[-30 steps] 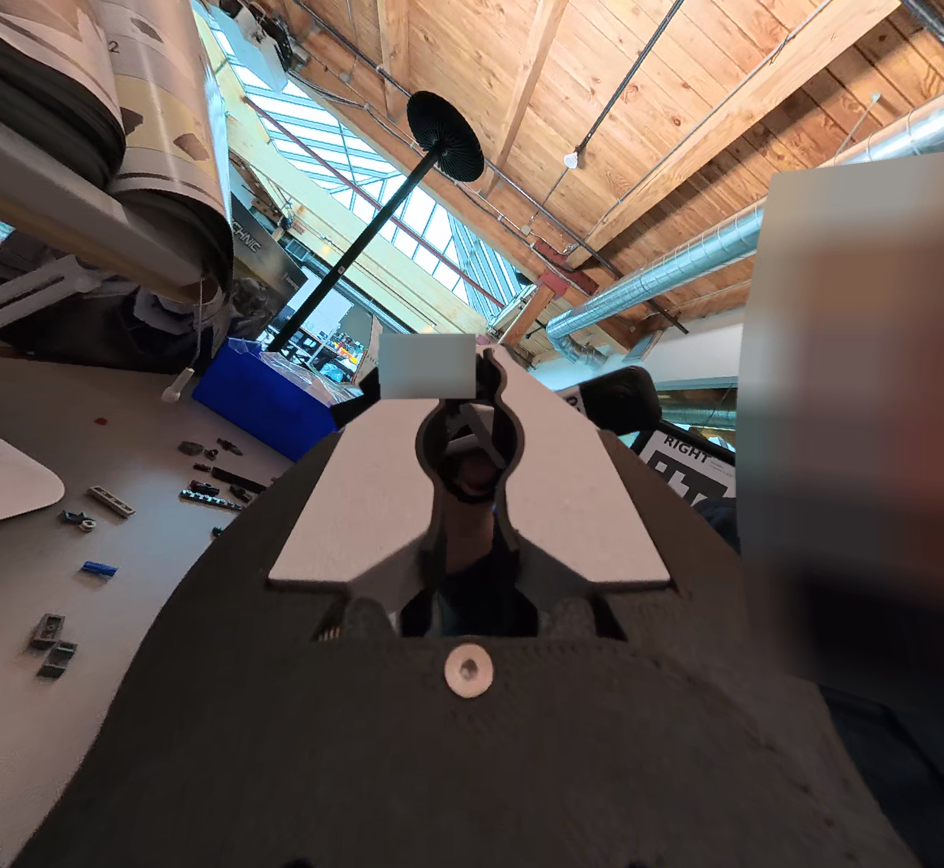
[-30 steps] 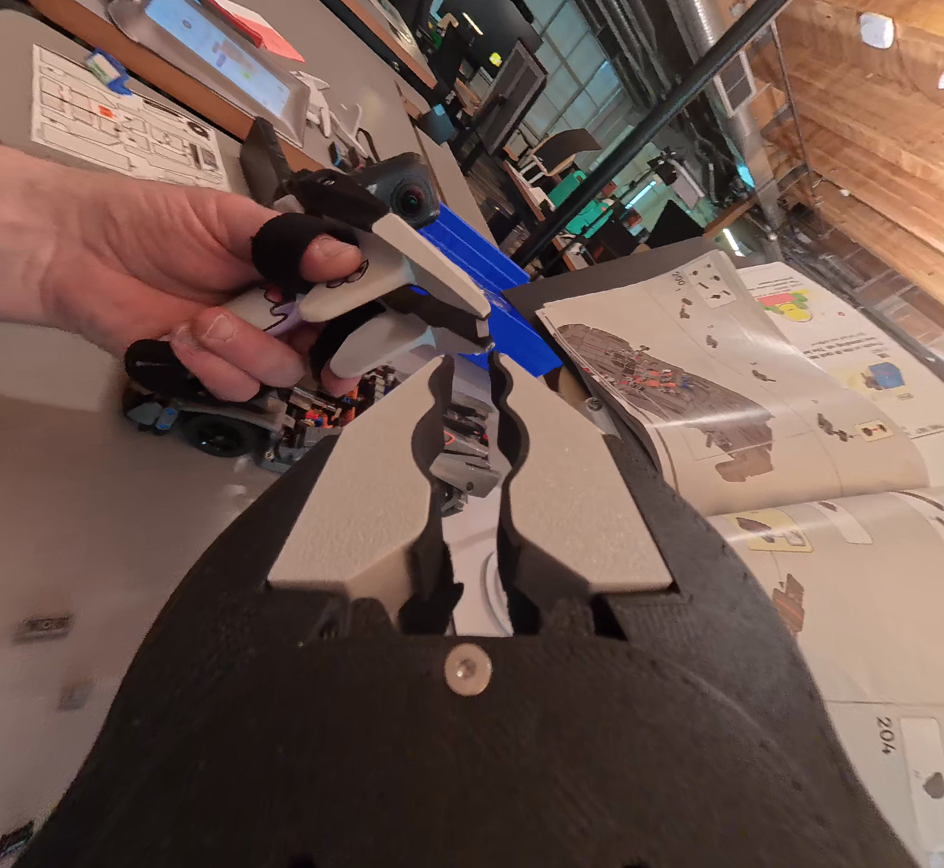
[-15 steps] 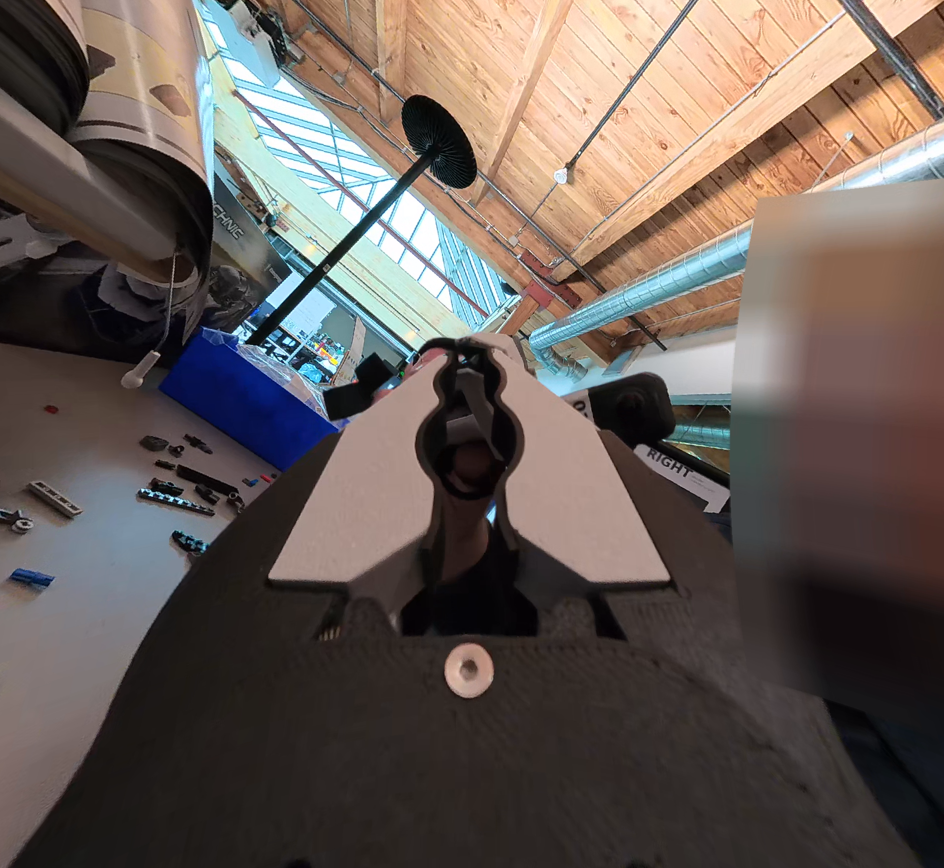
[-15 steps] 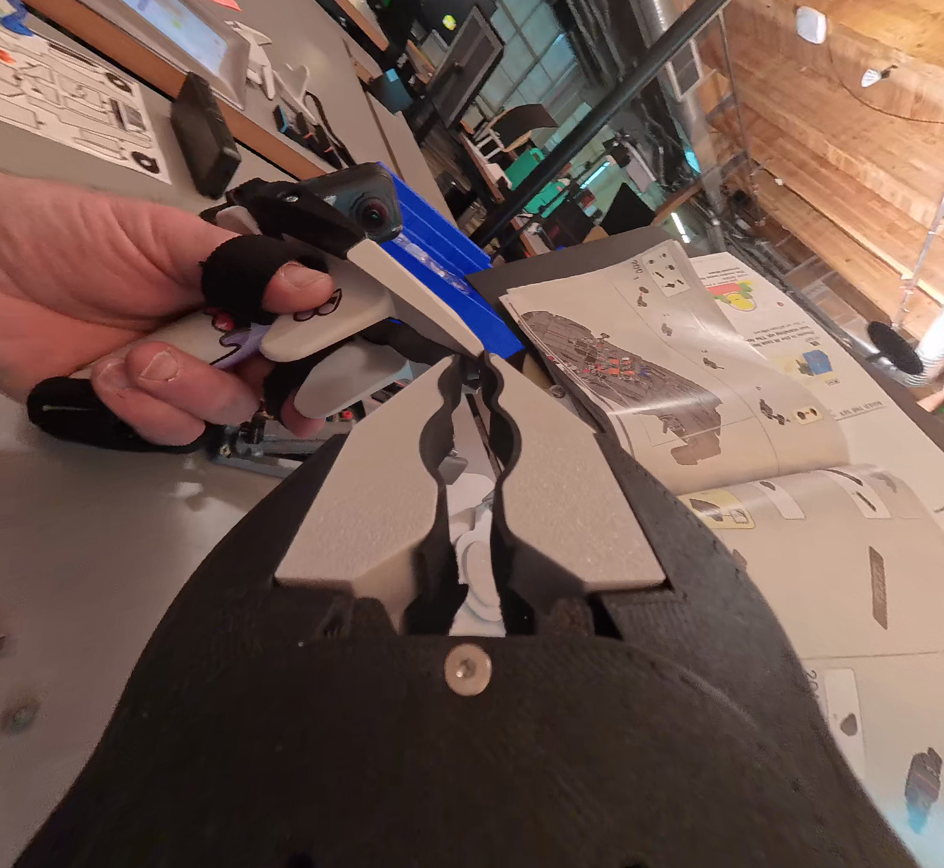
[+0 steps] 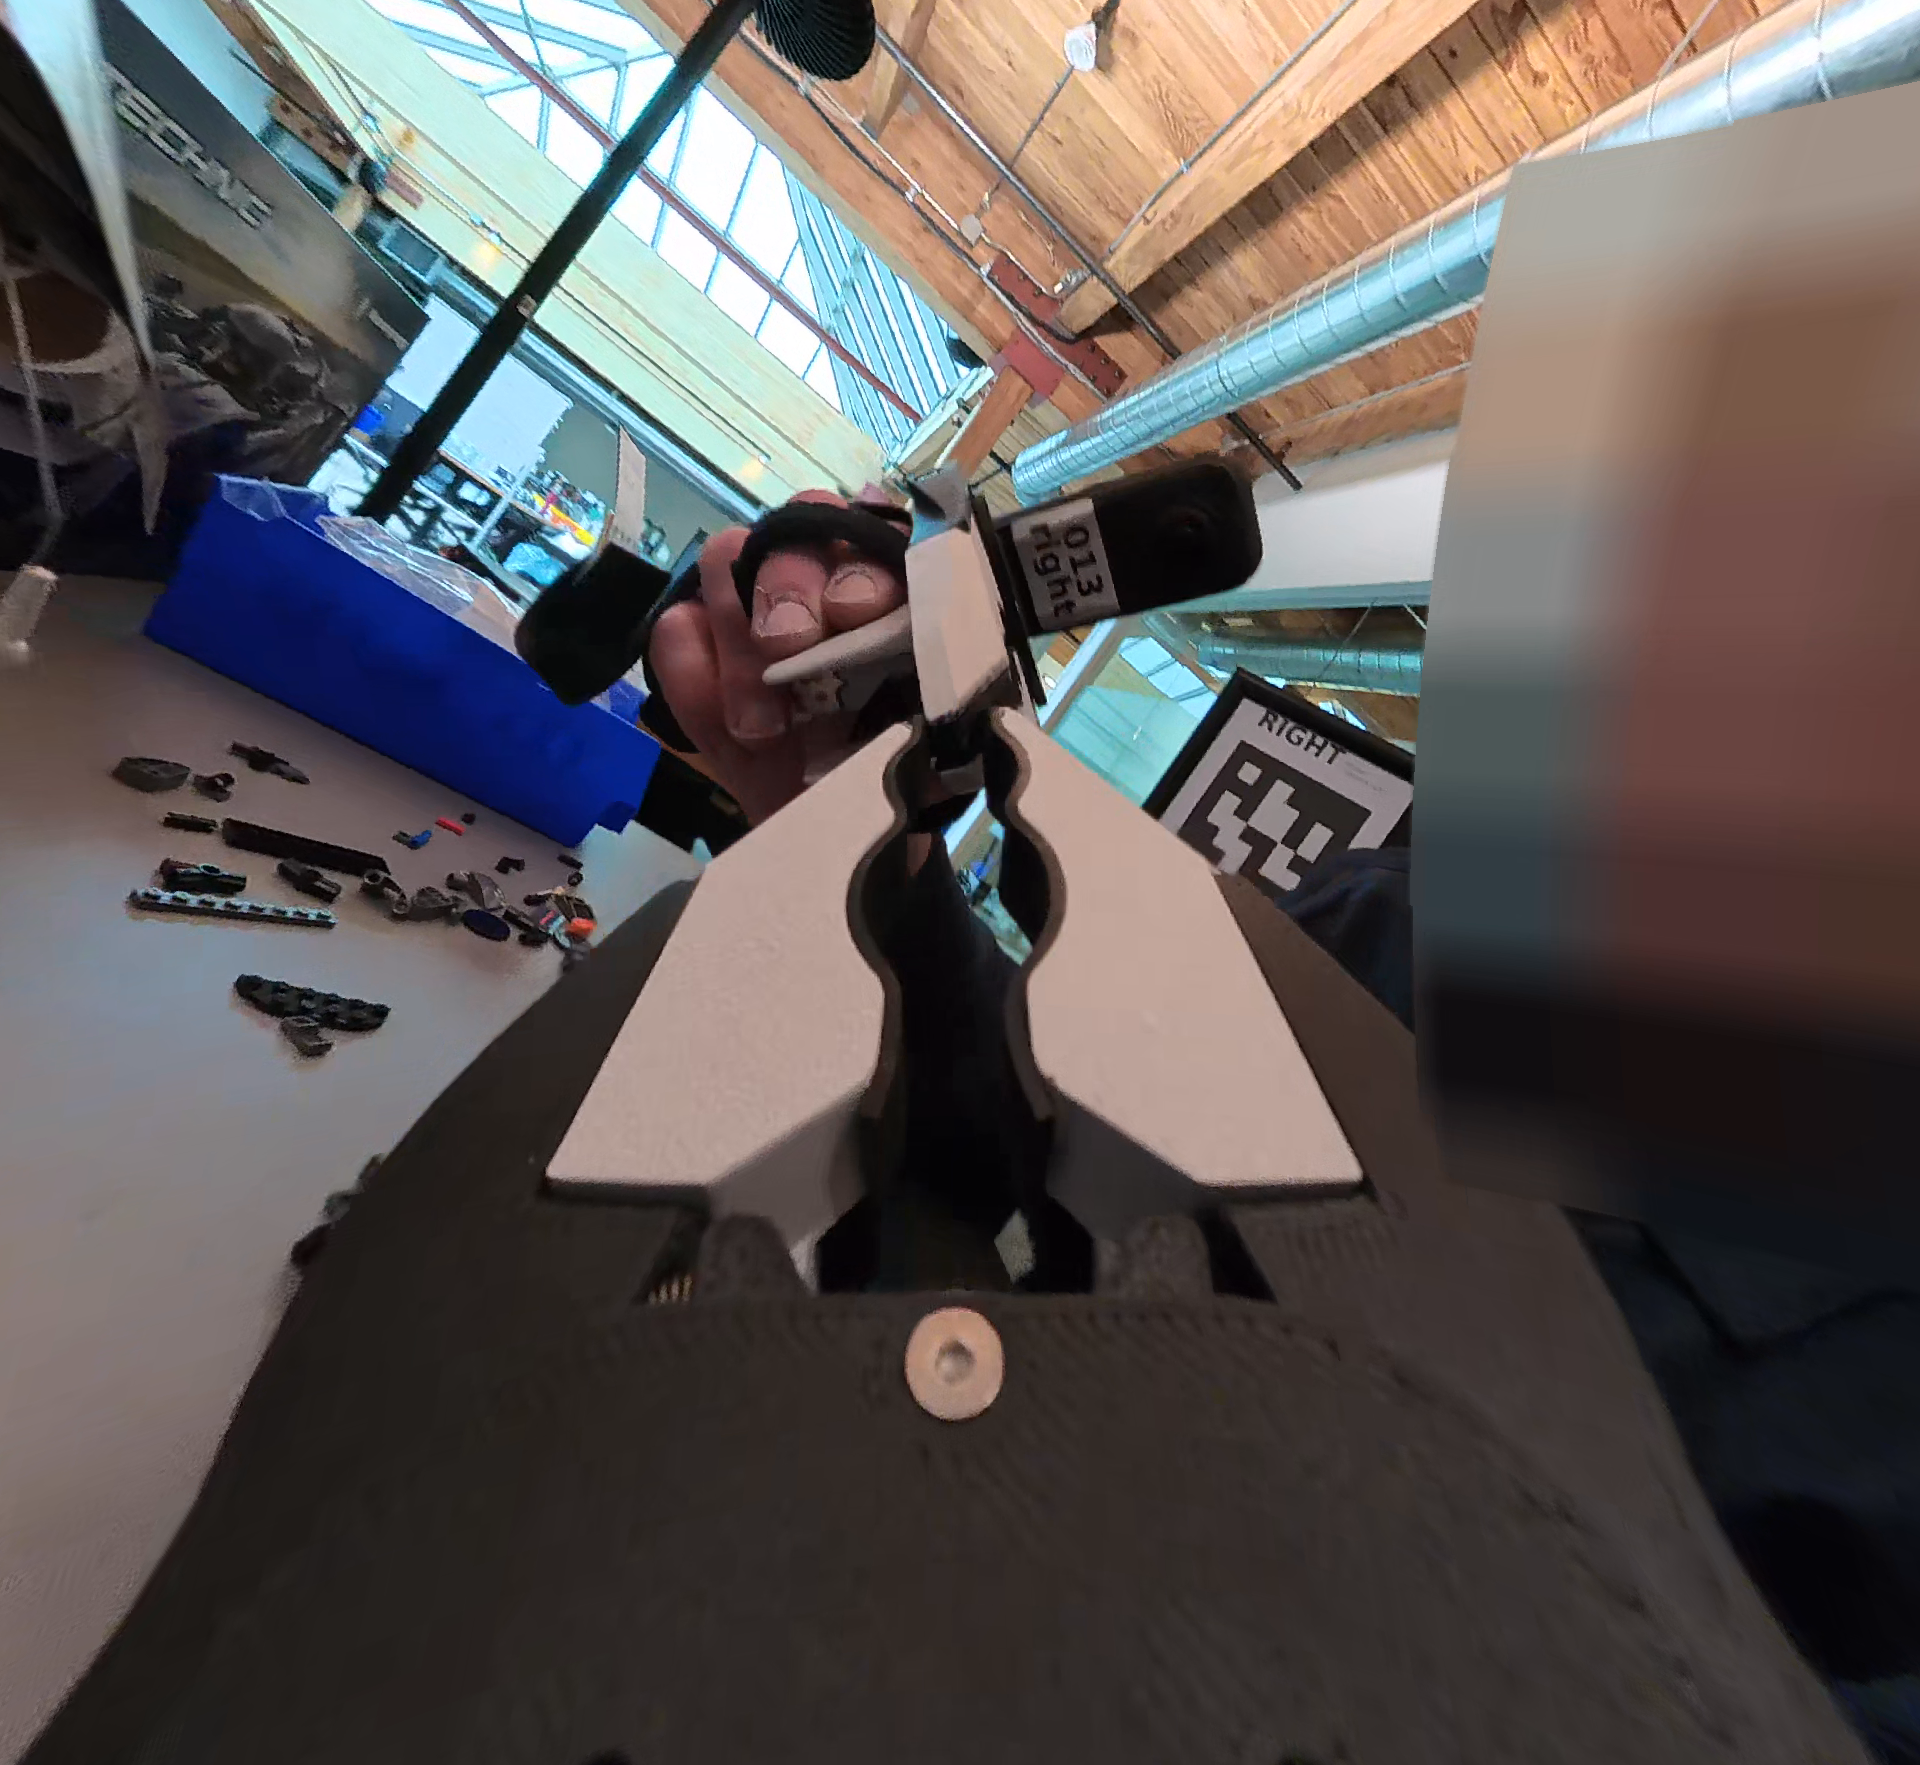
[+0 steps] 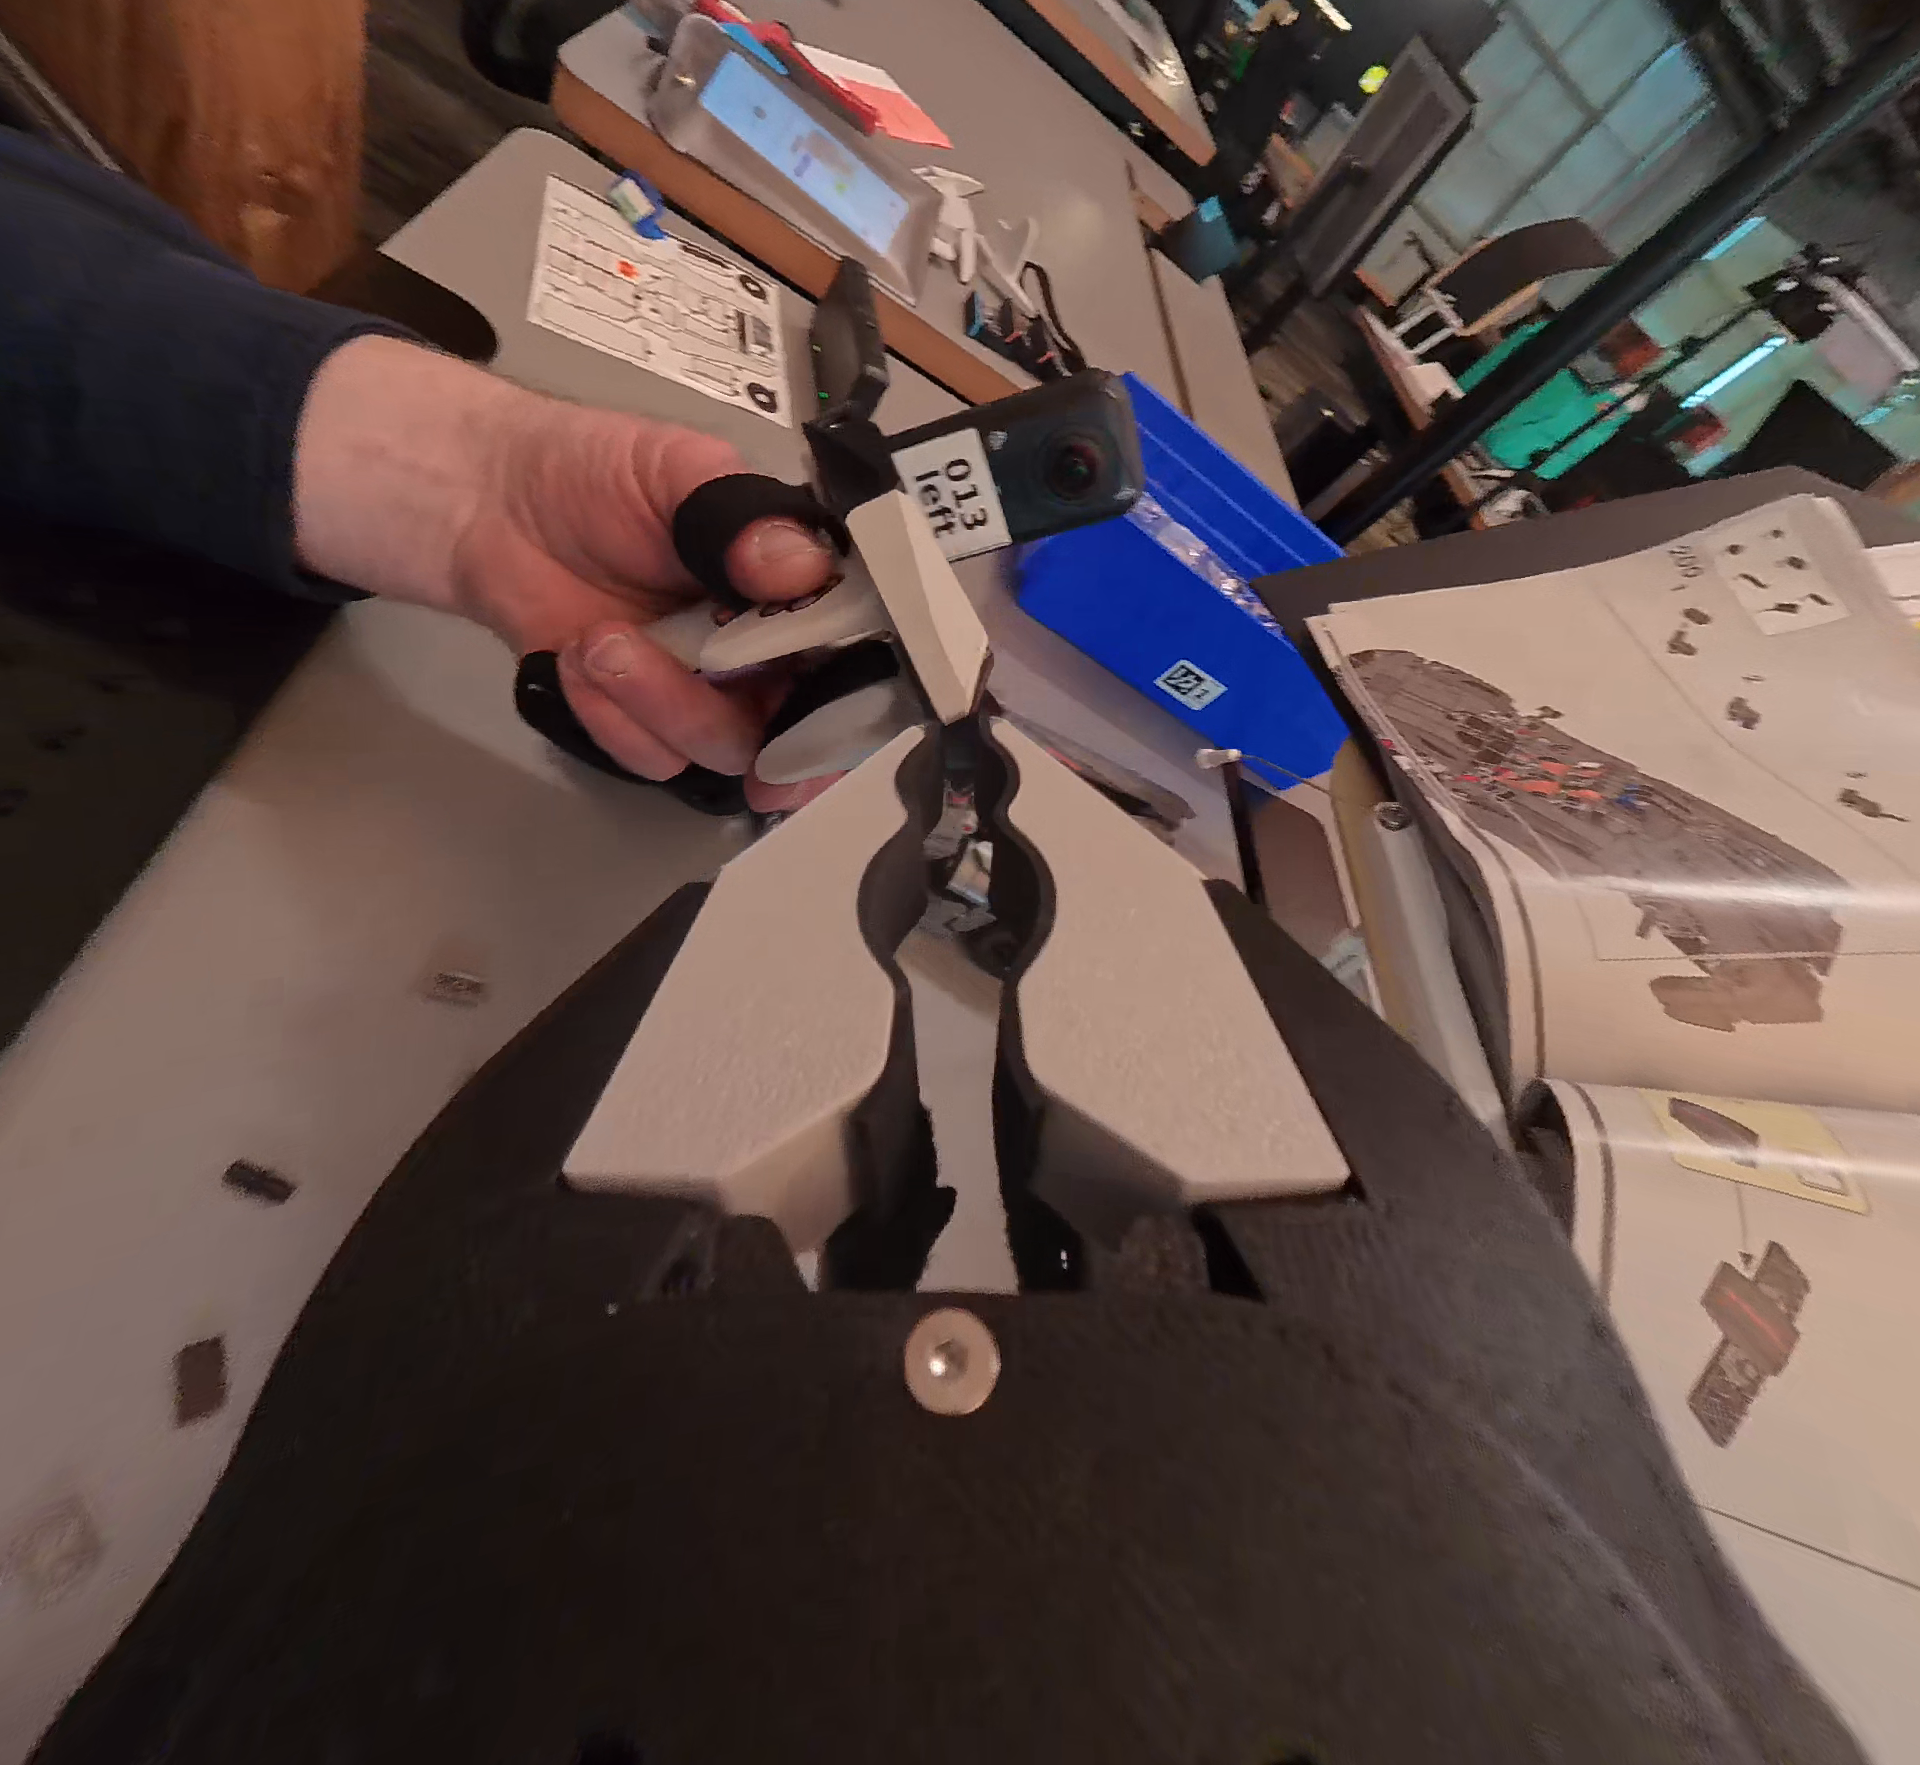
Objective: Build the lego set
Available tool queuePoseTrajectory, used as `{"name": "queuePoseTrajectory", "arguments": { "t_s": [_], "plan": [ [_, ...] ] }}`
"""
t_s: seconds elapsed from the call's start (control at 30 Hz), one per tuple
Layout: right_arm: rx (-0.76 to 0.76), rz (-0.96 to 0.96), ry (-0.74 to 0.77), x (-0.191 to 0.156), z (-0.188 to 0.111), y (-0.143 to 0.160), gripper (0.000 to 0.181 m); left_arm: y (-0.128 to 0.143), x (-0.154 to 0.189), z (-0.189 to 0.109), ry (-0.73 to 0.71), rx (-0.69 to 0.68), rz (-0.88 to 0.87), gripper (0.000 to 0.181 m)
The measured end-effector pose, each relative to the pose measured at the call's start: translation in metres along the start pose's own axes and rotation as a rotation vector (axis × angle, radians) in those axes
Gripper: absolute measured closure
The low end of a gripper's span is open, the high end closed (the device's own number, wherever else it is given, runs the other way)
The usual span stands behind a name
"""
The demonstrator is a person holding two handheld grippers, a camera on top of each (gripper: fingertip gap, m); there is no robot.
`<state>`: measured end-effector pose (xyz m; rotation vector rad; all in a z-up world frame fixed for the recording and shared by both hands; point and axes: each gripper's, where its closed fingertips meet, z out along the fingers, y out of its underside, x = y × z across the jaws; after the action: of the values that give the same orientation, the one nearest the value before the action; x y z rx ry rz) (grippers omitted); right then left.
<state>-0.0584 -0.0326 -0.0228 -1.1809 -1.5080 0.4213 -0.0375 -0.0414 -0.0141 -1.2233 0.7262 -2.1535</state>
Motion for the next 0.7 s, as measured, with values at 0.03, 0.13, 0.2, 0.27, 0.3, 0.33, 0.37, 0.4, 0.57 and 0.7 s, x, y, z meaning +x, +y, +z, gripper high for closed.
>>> {"name": "queuePoseTrajectory", "arguments": {
  "t_s": [0.03, 0.13, 0.2, 0.27, 0.3, 0.33, 0.37, 0.4, 0.57, 0.7],
  "plan": [
    [0.002, 0.003, -0.027, -0.003, -0.002, 0.000, 0.178, 0.003, 0.001, 0.001, 0.010, -0.022, -0.003, 0.174],
    [-0.004, 0.030, -0.140, -0.018, -0.009, 0.001, 0.179, 0.019, 0.005, 0.005, 0.039, -0.126, 0.000, 0.174],
    [-0.007, 0.040, -0.221, -0.030, -0.015, 0.001, 0.178, 0.031, 0.010, 0.008, 0.068, -0.197, 0.001, 0.174],
    [-0.012, 0.068, -0.317, -0.044, -0.021, 0.000, 0.178, 0.045, 0.015, 0.011, 0.094, -0.276, 0.005, 0.175],
    [-0.016, 0.078, -0.362, -0.050, -0.024, 0.000, 0.178, 0.052, 0.017, 0.012, 0.105, -0.311, 0.009, 0.175],
    [-0.013, 0.085, -0.402, -0.057, -0.028, -0.001, 0.178, 0.058, 0.020, 0.014, 0.125, -0.341, 0.009, 0.175],
    [-0.008, 0.102, -0.449, -0.063, -0.031, -0.002, 0.178, 0.065, 0.024, 0.015, 0.146, -0.377, 0.010, 0.175],
    [-0.010, 0.122, -0.503, -0.071, -0.034, -0.003, 0.178, 0.073, 0.026, 0.016, 0.158, -0.418, 0.016, 0.175],
    [-0.013, 0.165, -0.598, -0.083, -0.042, -0.001, 0.178, 0.080, 0.025, 0.019, 0.153, -0.452, 0.043, 0.176],
    [-0.001, 0.160, -0.472, -0.062, -0.035, -0.002, 0.176, 0.058, 0.020, 0.017, 0.105, -0.347, 0.089, 0.176]
  ]
}}
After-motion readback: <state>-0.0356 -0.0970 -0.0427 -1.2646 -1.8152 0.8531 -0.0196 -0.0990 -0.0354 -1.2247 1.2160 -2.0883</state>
